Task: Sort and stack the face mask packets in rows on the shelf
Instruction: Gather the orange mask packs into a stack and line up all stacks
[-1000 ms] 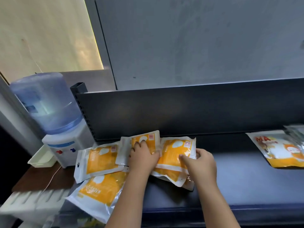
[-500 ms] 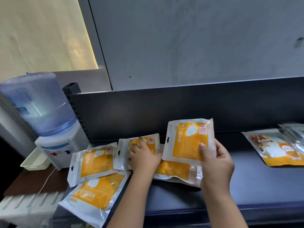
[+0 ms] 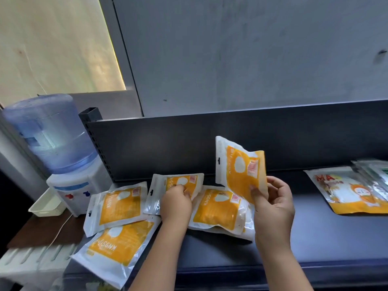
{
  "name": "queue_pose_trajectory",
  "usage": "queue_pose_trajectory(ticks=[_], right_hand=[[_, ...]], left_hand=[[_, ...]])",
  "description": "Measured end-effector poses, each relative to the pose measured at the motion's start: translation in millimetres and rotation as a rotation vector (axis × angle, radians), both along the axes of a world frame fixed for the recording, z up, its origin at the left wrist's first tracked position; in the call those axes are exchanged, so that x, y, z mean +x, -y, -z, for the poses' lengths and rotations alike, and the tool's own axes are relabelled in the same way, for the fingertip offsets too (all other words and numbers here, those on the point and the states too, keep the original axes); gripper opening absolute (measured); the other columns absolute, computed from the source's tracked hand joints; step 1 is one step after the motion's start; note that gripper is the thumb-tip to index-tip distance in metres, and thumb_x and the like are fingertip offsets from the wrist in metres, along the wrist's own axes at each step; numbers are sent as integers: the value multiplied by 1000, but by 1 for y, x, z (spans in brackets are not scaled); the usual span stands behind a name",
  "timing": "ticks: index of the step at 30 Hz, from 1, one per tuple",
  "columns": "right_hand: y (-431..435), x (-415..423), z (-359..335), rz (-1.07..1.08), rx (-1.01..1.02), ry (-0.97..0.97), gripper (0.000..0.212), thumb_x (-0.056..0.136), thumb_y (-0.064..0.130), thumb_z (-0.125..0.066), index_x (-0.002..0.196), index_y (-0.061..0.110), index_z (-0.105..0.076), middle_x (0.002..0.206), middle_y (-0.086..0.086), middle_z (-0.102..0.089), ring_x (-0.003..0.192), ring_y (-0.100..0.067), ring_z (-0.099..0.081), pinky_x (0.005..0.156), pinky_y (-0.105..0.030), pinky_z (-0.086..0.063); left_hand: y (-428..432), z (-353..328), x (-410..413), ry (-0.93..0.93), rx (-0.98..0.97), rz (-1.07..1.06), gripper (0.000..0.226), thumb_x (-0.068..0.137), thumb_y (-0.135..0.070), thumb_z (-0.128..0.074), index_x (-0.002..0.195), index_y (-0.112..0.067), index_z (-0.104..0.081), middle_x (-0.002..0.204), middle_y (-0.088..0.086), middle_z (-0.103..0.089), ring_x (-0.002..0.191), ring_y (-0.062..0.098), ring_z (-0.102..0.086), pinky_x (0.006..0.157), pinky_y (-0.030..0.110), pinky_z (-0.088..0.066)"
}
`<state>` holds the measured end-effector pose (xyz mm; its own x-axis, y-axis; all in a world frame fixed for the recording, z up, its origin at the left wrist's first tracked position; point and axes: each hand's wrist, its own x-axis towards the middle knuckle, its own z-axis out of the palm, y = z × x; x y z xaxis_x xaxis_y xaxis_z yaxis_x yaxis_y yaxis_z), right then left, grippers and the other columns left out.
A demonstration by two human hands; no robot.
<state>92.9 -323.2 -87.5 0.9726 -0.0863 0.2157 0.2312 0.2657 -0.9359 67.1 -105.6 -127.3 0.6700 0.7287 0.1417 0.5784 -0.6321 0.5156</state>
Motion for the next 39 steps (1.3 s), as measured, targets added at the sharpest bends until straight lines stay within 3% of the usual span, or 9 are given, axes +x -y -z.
queue_pose_trajectory(ticks=[5, 10, 17, 22, 24, 29, 34, 36, 39], right_hand=[[1, -6, 5, -20, -173, 116, 30, 93, 14, -76, 110, 37, -66, 107, 10, -73, 103, -14, -70, 87, -36, -61], [-1, -10, 13, 10, -260, 220, 44, 91, 18, -75, 133, 29, -68, 123, 7, -69, 118, -11, -66, 94, -22, -57], [-5, -9, 17, -137, -134, 330, 45, 88, -9, -74, 116, 25, -73, 134, 3, -68, 136, -26, -57, 105, -58, -52], [-16, -17, 3, -264, -254, 507, 49, 80, -20, -73, 110, 18, -75, 133, 4, -71, 137, -26, -56, 107, -57, -49], [-17, -17, 3, -224, -359, 569, 54, 75, -23, -72, 105, 21, -77, 132, 10, -72, 139, -25, -54, 106, -59, -47], [1, -16, 11, -93, -527, 494, 63, 76, -21, -74, 96, 38, -81, 156, 11, -50, 154, -23, -29, 115, -58, -39], [29, -24, 3, -254, -367, 178, 65, 93, -13, -65, 106, 49, -80, 157, 24, -41, 140, 11, -41, 102, -23, -56], [44, -22, 2, -249, -362, 57, 77, 92, -16, -57, 123, 52, -70, 150, 20, -50, 133, 5, -52, 99, -26, -57], [71, -15, -2, -199, 134, -208, 70, 92, -16, -44, 146, 27, -51, 129, -9, -68, 110, -20, -71, 86, -33, -57]], left_hand=[[8, -7, -11, 231, -118, -7, 22, 104, -25, -56, 93, -16, -72, 83, -1, -69, 77, 18, -63, 58, 30, -47], [14, -29, -26, 782, -677, -116, 23, 103, -25, -63, 122, -23, -76, 114, -7, -75, 108, 15, -71, 88, 32, -60], [21, -64, -43, 1095, -1175, 100, 28, 90, -16, -73, 118, -12, -75, 117, 11, -77, 116, 30, -70, 100, 49, -56], [54, -77, -55, 1000, -1387, 402, 39, 108, -13, -45, 144, -1, -55, 135, 16, -70, 126, 36, -67, 98, 54, -57], [62, -81, -59, 966, -1563, 409, 56, 108, -43, -37, 147, -8, -55, 143, 21, -64, 132, 41, -61, 109, 58, -47], [51, -73, -52, 759, -1583, 331, 63, 101, -57, -53, 148, -16, -55, 138, 21, -68, 126, 46, -65, 112, 67, -43], [63, -62, -42, 654, -1528, 245, 44, 103, -46, -58, 140, -22, -61, 125, 17, -76, 112, 43, -74, 99, 69, -53], [79, -60, -38, 672, -1505, 237, 37, 105, -38, -59, 136, -20, -62, 122, 17, -77, 110, 42, -74, 99, 68, -54], [107, -57, -29, 707, -1476, 231, 33, 102, -28, -64, 133, -14, -65, 120, 18, -77, 110, 42, -74, 99, 70, -53]])
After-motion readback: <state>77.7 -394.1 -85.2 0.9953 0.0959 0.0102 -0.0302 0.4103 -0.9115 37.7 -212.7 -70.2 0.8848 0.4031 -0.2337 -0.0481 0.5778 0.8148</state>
